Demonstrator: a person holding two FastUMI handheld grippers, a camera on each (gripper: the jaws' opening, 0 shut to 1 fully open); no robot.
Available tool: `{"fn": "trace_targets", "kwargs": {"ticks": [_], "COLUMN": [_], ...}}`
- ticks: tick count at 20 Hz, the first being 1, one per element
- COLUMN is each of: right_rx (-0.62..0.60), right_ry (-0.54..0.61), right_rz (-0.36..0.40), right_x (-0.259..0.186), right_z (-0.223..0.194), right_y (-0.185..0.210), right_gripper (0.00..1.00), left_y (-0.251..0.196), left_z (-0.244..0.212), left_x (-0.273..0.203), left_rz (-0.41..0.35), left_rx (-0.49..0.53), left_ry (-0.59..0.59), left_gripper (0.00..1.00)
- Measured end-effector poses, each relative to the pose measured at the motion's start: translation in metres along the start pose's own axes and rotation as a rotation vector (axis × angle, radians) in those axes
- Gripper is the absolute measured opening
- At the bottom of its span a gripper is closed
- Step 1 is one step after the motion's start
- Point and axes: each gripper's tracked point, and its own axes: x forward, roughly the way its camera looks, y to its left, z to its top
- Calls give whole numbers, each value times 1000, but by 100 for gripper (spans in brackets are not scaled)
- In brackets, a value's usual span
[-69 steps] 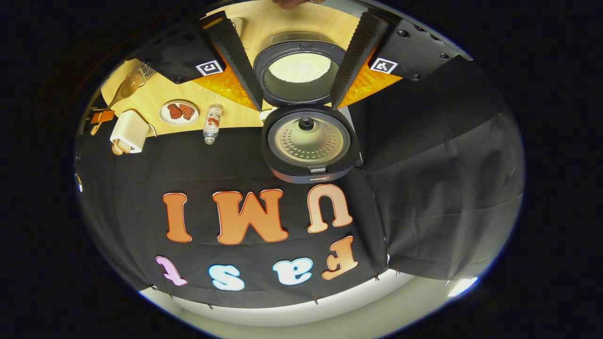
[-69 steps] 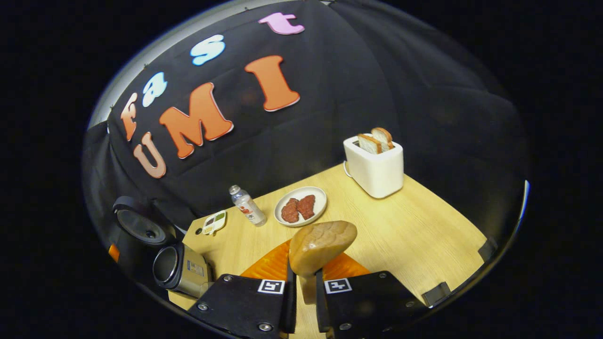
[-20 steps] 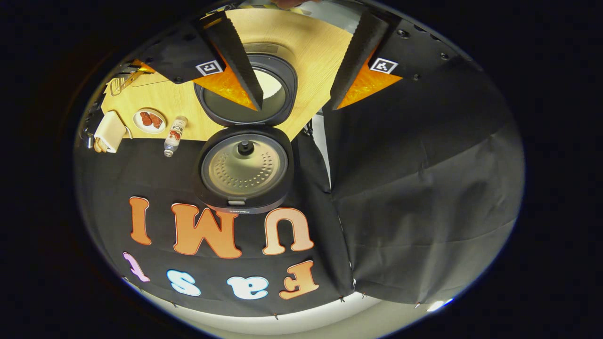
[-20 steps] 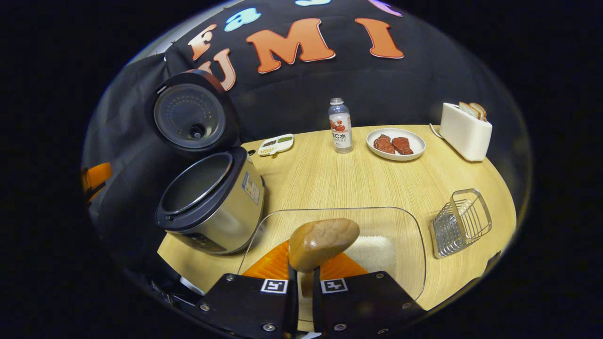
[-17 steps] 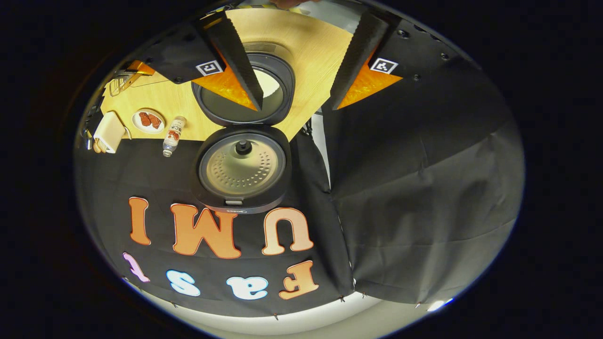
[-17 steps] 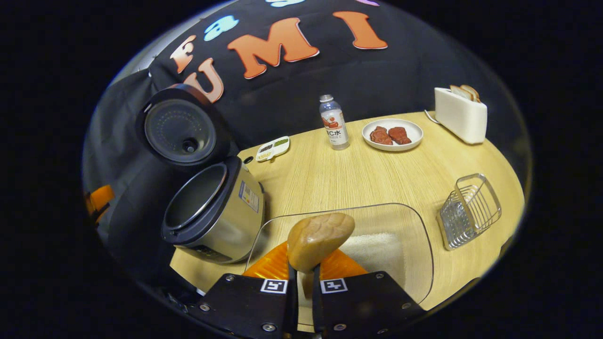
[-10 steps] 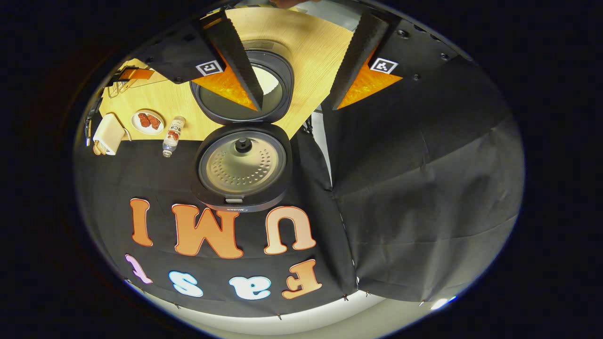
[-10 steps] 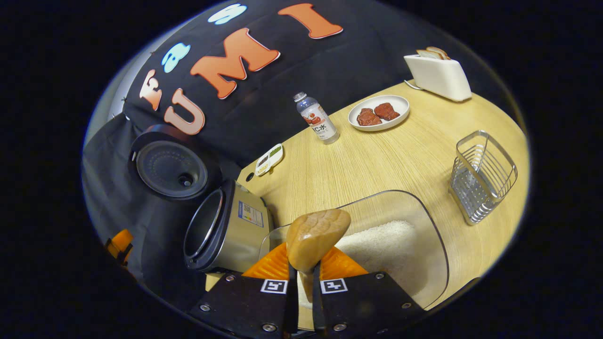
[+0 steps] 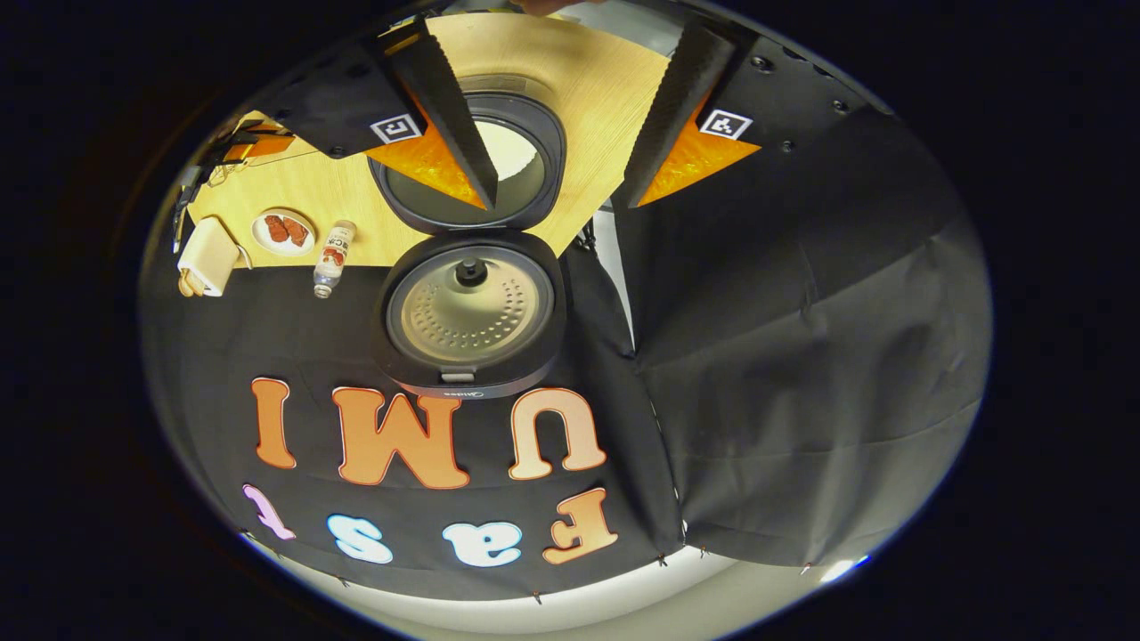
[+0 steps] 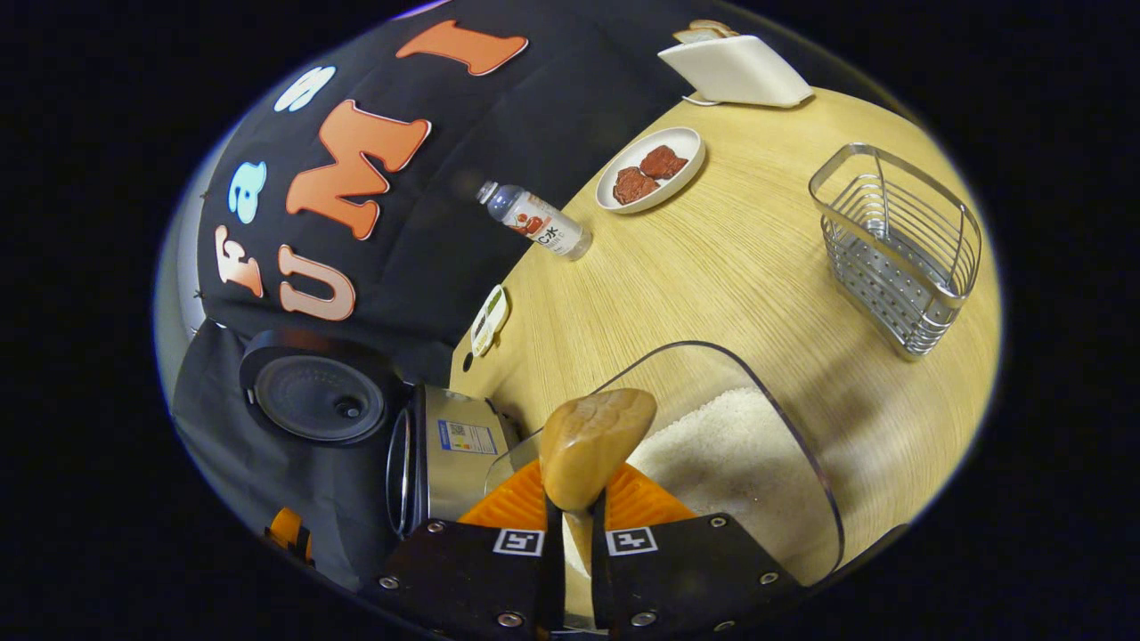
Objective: Close the left gripper, press the button to open the rice cooker; take a wooden spoon from the chopstick holder with the right hand, scoop a spoonful of rice and pour it into the rice cooker, then put the wooden spoon back into the chopstick holder.
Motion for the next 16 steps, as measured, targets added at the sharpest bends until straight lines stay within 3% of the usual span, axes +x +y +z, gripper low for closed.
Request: {"fn": "trace_targets", "kwargs": {"ticks": [5, 16], "right_rx": [29, 201], "right_ry": [18, -24], "right_rz": [71, 237], "right_x": [-8, -62], "right_z": [7, 68], "right_y": [8, 21], "right_gripper": [11, 11], "left_y": [-2, -16], "left_z": [2, 0], "left_x": [-2, -5], "left_rz": [8, 8], "left_rx": [-5, -23], "left_ry": [-2, 2], "left_gripper": [98, 98]}}
